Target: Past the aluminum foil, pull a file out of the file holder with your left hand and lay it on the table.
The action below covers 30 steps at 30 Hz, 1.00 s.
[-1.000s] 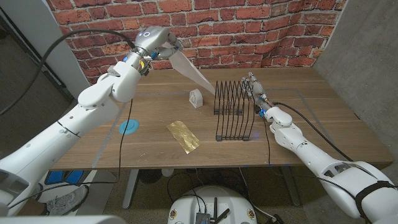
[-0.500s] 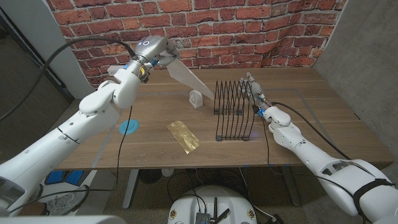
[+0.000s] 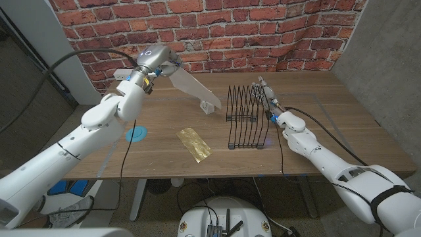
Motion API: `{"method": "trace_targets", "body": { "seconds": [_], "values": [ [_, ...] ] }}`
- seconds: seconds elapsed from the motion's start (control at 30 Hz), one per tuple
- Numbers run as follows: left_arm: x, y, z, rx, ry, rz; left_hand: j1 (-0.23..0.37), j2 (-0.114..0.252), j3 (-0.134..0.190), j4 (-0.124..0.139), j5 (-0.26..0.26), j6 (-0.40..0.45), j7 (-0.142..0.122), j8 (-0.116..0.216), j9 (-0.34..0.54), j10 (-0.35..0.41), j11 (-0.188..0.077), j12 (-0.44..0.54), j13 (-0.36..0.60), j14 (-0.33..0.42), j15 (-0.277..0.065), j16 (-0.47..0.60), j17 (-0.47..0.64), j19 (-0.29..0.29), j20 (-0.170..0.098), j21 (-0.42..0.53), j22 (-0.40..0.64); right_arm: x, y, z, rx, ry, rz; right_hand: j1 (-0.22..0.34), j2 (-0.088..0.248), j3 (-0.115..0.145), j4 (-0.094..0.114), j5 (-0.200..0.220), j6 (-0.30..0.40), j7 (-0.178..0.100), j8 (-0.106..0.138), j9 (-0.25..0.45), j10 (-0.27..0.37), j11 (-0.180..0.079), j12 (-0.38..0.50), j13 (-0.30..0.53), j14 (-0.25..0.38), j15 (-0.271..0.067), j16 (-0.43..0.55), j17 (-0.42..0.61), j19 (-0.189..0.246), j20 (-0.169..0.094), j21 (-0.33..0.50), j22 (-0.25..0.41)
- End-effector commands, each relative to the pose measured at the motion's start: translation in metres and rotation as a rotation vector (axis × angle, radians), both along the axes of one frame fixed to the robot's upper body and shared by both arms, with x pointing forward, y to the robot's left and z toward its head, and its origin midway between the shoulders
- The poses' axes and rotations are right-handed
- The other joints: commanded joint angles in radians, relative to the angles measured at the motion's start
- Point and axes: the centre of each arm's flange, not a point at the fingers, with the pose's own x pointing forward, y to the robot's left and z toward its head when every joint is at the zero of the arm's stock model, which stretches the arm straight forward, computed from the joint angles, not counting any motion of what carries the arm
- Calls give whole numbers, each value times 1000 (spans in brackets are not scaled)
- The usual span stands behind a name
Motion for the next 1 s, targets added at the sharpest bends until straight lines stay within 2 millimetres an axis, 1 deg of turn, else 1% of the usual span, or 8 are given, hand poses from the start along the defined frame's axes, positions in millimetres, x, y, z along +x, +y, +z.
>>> {"method": "trace_targets", "body": {
  "seconds": [0.03, 0.43, 0.6, 1.0],
  "values": [
    [5, 13, -16, -18, 12, 52, 8, 3, -3, 1, 1, 7, 0, -2, 4, 9, -1, 7, 3, 9, -65, -2, 2, -9, -161, -6, 3, 2, 5, 3, -9, 3, 8, -9, 36, 7, -1, -1, 7, 2, 2, 5, 2, 0, 1, 1, 0, -1, 8, 3, 5, 0, 4, 4],
    [14, 20, -36, -42, 23, 70, 10, 3, -3, 1, 1, 8, 3, -2, 4, 11, -1, 7, 3, 12, -65, -2, 2, -11, -161, -11, 4, 1, 7, 3, -12, 5, 13, -9, 36, 8, -2, -1, 7, 2, 3, 5, 3, -1, 2, 1, 0, 0, 8, 3, 5, 0, 4, 4],
    [22, 19, -47, -56, 50, 61, 11, 3, -3, 0, 1, 9, 3, -1, 4, 11, 0, 7, 3, 12, -65, -3, 2, -17, -162, -17, 3, 0, 7, 2, -10, 6, 14, -10, 36, 9, -2, -2, 8, 3, 3, 5, 3, -1, 2, 1, 0, -1, 8, 3, 6, 1, 5, 4],
    [38, 16, -64, -87, 112, 35, 14, 2, -4, 0, 2, 7, 2, -2, 4, 11, 0, 7, 3, 12, -66, -4, 2, -27, -161, -27, 3, 2, 6, 3, -11, 6, 17, -11, 36, 10, -3, -2, 8, 3, 3, 5, 1, -1, 1, 1, 0, 0, 9, 4, 8, 1, 5, 4]
  ]
}}
